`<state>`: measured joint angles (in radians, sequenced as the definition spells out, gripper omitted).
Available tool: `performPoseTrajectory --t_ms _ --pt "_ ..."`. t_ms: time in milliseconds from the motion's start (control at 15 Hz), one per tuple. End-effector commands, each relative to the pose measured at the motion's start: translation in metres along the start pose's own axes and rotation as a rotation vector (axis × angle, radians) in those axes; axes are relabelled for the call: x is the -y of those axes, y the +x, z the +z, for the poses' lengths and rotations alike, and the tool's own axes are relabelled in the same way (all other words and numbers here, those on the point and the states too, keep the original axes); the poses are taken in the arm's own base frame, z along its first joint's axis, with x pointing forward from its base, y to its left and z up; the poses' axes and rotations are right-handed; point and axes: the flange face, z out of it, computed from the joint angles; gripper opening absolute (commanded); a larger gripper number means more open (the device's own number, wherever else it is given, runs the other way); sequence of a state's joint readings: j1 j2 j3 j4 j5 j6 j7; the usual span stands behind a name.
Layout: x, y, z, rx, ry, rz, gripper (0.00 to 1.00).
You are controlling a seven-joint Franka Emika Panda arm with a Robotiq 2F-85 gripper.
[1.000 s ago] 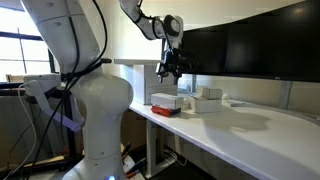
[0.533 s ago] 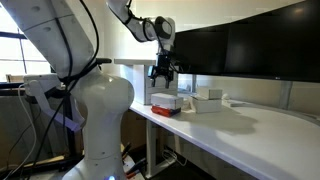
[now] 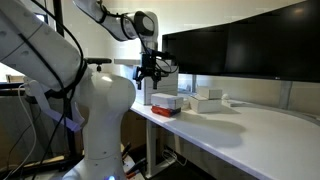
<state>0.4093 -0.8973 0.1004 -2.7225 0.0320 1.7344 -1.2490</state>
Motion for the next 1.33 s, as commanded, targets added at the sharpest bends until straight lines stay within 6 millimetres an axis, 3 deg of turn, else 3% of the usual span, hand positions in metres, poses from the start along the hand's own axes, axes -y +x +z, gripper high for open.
performPoseTrajectory --t_ms 0,200,800,1267 --pt "0.016 -0.001 0.007 0.011 -0.04 0.034 1.0" --pt "0.011 -0.002 0.01 0.014 -0.048 0.06 1.0" --pt "-0.072 -0.007 0.019 0.025 -0.109 0.081 1.0" --pt "-0.114 -0.007 0.027 0.026 -0.064 0.09 1.0"
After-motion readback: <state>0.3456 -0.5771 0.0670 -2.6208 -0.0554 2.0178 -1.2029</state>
